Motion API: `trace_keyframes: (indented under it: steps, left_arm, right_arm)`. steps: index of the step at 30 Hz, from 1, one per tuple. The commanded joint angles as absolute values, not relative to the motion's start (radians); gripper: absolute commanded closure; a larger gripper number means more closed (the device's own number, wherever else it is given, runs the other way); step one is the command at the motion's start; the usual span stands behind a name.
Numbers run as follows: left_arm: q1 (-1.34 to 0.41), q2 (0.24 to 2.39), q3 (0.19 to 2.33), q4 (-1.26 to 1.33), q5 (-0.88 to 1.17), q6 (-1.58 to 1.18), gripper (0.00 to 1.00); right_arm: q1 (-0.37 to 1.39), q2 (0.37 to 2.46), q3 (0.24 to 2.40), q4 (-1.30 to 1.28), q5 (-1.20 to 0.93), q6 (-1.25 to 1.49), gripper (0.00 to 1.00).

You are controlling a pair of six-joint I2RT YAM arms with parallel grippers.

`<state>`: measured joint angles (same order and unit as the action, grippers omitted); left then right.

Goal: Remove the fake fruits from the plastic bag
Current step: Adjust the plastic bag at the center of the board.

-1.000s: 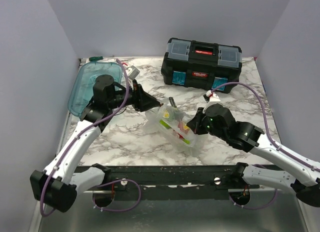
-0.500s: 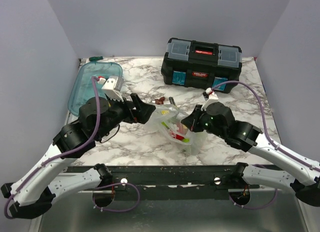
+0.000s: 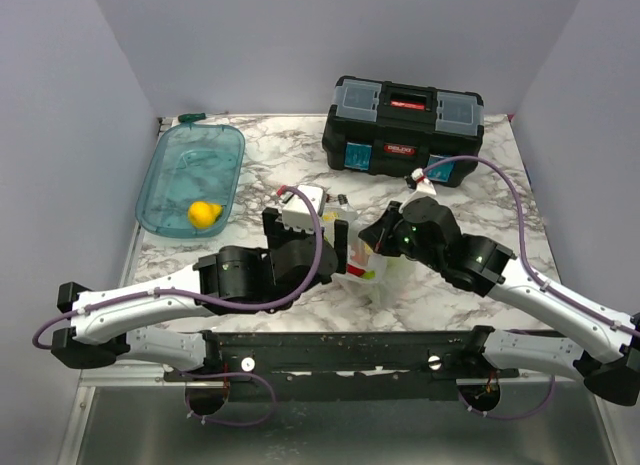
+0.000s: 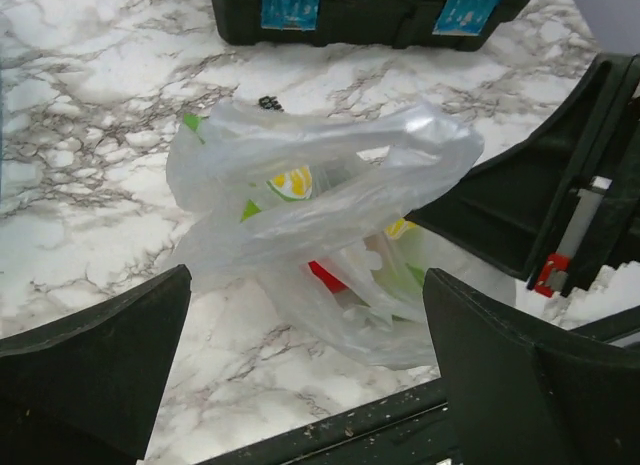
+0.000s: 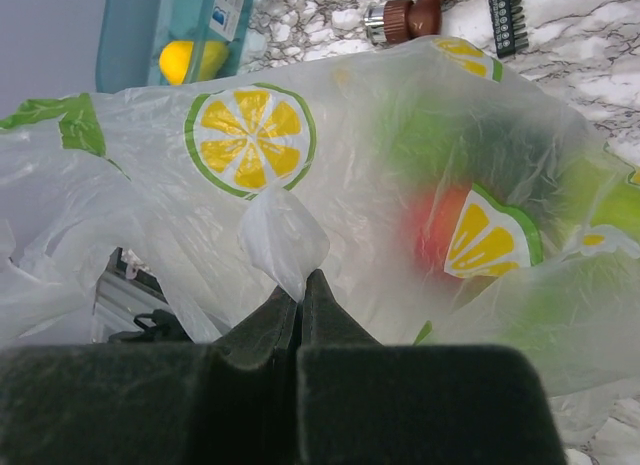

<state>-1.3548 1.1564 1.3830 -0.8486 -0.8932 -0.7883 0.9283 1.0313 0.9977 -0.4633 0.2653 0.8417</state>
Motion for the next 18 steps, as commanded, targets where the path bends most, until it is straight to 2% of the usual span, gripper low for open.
trace_keyframes:
  steps: [1,4,9,12,16,18]
  left_arm:
    - [-1.386,1.124,1.379,-0.785,-1.076,-0.815,0.01]
    - [-1.392,1.232,1.513,-0.964,-1.129,-0.957,0.01]
    - [-1.405,1.445,1.695,-1.094,-1.237,-0.904,0.01]
    - [-1.406,1.531,1.775,-1.238,-1.260,-0.987,0.01]
    - [-1.404,1.619,1.817,-1.252,-1.255,-0.960,0.01]
    - [-1.395,1.676,1.883,-1.454,-1.267,-1.188,0.01]
  right_arm:
    - [0.930,1.019,1.022,-0.468,0.299,0.875,0.99]
    - [0.930,1.009,1.014,-0.476,0.302,0.880,0.99]
    - [0.930,1.001,1.013,-0.471,0.301,0.889,0.99]
    - [0.930,1.001,1.018,-0.475,0.301,0.891,0.99]
    - [0.930,1.003,1.023,-0.485,0.297,0.893,0.99]
    - [0.930,1.002,1.026,-0.494,0.298,0.896,0.99]
